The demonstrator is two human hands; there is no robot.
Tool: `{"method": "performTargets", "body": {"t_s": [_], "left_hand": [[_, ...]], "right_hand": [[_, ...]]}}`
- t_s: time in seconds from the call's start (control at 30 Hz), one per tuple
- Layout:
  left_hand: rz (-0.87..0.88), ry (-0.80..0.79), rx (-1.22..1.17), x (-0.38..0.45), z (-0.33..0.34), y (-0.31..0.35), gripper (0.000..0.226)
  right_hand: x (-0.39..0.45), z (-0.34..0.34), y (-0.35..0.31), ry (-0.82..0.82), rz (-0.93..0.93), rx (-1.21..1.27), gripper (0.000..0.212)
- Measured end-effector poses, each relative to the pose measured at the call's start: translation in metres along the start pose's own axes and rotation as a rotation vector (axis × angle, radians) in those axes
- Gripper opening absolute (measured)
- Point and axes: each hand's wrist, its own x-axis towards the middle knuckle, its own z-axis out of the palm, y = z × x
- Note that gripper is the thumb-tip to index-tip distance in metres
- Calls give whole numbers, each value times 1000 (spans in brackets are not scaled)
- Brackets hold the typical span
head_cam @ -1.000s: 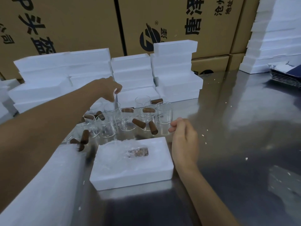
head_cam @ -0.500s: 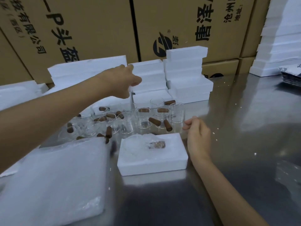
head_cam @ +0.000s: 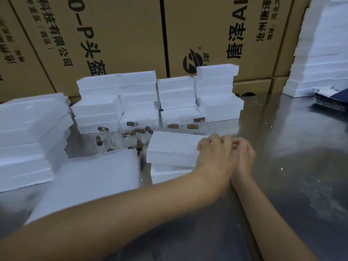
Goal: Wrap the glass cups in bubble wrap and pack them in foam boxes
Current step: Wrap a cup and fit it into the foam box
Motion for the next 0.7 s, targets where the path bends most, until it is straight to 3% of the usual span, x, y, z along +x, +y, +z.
{"method": "performTargets", "body": {"t_s": [0.07, 0.23, 0.3, 0.37, 0.43, 0.53, 0.7], "left_hand": [[3, 13, -47, -2, 7, 0, 53], [52, 274, -357, -9, 18, -49, 62], [27, 157, -431, -12, 25, -85, 83], [-15, -102, -464, -16, 37, -116, 105], [-41, -289, -498, -20, 52, -132, 114], [-49, -275, -639, -23, 69, -133, 112], [-72, -234, -502, -23, 79, -120, 118]], "right_hand": [[-4, -4, -2, 8, 16, 6, 25], [-8, -4, -5, -8, 2, 7, 29], [-8, -4, -4, -23, -16, -10, 31], [-8, -4, -4, -31, -31, -20, 31], [-8, -4, -3, -33, -36, -22, 32], [-9, -4, -4, -40, -25, -23, 32], [-16, -3, -9, -109, 47, -77, 27]]}}
